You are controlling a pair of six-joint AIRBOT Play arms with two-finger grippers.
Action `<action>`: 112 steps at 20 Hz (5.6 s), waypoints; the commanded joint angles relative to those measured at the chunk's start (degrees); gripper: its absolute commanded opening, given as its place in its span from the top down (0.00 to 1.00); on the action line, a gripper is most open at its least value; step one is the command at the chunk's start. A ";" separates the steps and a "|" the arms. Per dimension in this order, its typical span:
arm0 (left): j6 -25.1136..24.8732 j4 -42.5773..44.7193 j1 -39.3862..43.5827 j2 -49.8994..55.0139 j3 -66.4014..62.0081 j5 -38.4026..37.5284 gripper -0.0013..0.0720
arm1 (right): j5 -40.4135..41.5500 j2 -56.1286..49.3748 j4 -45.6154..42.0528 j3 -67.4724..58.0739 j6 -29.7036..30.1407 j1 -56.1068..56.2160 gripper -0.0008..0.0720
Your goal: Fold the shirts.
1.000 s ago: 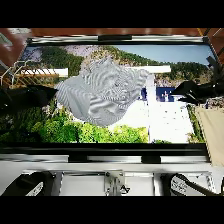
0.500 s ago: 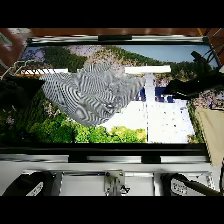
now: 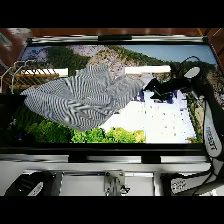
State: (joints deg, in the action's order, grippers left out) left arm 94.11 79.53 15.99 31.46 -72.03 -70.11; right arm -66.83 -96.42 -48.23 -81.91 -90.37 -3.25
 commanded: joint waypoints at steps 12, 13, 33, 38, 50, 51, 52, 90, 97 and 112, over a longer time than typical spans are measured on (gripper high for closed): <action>-0.09 -1.09 0.11 -1.46 0.00 5.18 0.93 | 14.78 -13.18 14.86 -0.66 -3.82 8.50 0.08; -0.39 -1.29 0.11 -1.46 0.00 5.18 0.93 | 15.91 -13.25 14.95 -0.66 -4.79 8.81 0.10; 5.64 9.53 0.02 10.64 -24.11 25.07 0.93 | 1.79 32.24 -19.19 -35.28 3.82 -7.48 0.89; 0.26 8.02 0.15 8.74 -28.61 13.92 0.93 | -2.08 45.00 -25.09 -35.28 3.76 -7.48 0.89; -0.37 9.55 0.11 3.89 -28.33 14.45 0.93 | -11.67 50.66 -28.87 -35.21 -3.26 -7.48 0.89; 0.74 11.23 0.11 5.51 -27.50 8.24 0.93 | -17.00 48.92 -28.70 -35.15 -3.74 -7.48 0.89; 0.68 12.52 0.11 7.13 -25.97 3.52 0.93 | -23.15 46.80 -28.22 -34.34 -3.63 -7.45 0.89; -7.91 -16.76 -15.17 28.92 33.88 11.28 0.14 | -21.27 15.21 -11.76 9.97 13.07 -28.68 0.07; -10.14 -20.65 -7.37 34.73 35.93 26.69 0.14 | -20.15 15.21 -10.16 9.97 12.74 -28.65 0.07; -22.27 -28.28 -7.67 36.13 32.72 25.35 0.92 | -21.31 14.10 -19.67 10.01 11.72 -23.74 0.07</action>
State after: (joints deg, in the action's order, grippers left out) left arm 76.38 52.18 8.54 67.66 -37.76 -41.28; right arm -87.31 -82.24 -63.68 -71.90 -78.35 -27.24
